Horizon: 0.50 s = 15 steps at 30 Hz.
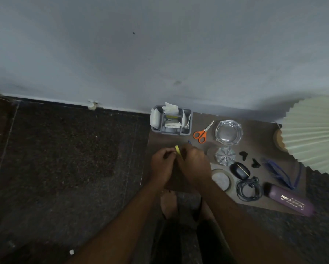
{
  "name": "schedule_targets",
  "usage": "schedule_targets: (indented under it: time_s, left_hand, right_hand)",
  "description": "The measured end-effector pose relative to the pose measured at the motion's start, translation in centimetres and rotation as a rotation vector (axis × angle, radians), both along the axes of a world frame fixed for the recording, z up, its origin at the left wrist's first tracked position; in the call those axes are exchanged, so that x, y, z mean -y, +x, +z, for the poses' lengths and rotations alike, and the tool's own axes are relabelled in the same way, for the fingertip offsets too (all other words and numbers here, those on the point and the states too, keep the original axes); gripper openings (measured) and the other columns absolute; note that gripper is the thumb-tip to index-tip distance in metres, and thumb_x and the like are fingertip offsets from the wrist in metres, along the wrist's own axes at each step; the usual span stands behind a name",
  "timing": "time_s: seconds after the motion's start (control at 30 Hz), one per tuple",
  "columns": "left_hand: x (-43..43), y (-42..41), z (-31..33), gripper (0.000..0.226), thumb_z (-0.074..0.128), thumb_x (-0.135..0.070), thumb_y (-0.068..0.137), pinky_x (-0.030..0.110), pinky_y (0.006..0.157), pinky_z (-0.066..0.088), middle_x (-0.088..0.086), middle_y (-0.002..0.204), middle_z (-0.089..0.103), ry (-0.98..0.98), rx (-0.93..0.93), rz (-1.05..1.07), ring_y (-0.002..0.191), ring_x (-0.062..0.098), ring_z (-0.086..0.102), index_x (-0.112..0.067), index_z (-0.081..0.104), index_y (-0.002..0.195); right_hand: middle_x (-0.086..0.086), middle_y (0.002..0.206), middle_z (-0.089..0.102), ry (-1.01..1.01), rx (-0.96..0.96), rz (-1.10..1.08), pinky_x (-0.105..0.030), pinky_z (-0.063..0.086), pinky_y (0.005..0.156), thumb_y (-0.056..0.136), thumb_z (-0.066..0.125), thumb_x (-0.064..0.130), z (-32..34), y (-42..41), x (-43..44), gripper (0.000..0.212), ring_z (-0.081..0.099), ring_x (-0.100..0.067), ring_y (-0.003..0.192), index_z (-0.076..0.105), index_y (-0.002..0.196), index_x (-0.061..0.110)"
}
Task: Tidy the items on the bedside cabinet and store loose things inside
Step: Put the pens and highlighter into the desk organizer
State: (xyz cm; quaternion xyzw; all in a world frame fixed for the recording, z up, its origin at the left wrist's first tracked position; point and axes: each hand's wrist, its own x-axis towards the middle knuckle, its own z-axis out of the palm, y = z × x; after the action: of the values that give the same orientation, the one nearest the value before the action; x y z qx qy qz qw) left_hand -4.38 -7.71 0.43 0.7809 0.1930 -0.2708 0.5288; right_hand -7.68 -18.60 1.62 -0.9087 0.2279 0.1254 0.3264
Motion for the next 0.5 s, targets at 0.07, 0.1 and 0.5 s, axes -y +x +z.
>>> schedule_targets:
  time_s: [0.07, 0.1, 0.5]
  left_hand:
    - [0.2, 0.9, 0.8, 0.015, 0.062, 0.000, 0.093, 0.056, 0.093, 0.055, 0.019, 0.103, 0.074, -0.050, 0.025, 0.045, 0.102, 0.039, 0.069, -0.001, 0.074, 0.100]
    - [0.3, 1.3, 1.3, 0.016, 0.060, 0.001, 0.093, 0.057, 0.094, 0.054, 0.020, 0.103, 0.074, -0.082, 0.029, 0.060, 0.103, 0.041, 0.068, -0.003, 0.074, 0.099]
    - [-0.1, 4.2, 3.9, 0.021, 0.055, -0.002, 0.097, 0.030, 0.078, 0.057, 0.020, 0.102, 0.074, -0.185, 0.076, 0.121, 0.088, 0.024, 0.070, 0.001, 0.072, 0.109]
  right_hand:
    - [-0.008, 0.088, 0.069, -0.013, 0.060, 0.006, -0.032, 0.037, 0.060, 0.092, 0.056, 0.040, 0.6, 1.0, 0.1, 0.018, 0.067, -0.035, 0.084, 0.053, 0.097, 0.023]
    - [-0.006, 0.089, 0.070, -0.014, 0.087, 0.005, -0.032, 0.040, 0.060, 0.092, 0.057, 0.039, 0.9, 1.5, 0.2, 0.017, 0.067, -0.034, 0.084, 0.053, 0.100, 0.024]
    - [0.001, 0.099, 0.070, 0.127, 0.298, -0.055, -0.038, 0.054, 0.078, 0.091, 0.067, 0.025, 2.3, 5.5, 1.6, 0.014, 0.067, -0.020, 0.088, 0.068, 0.104, 0.021]
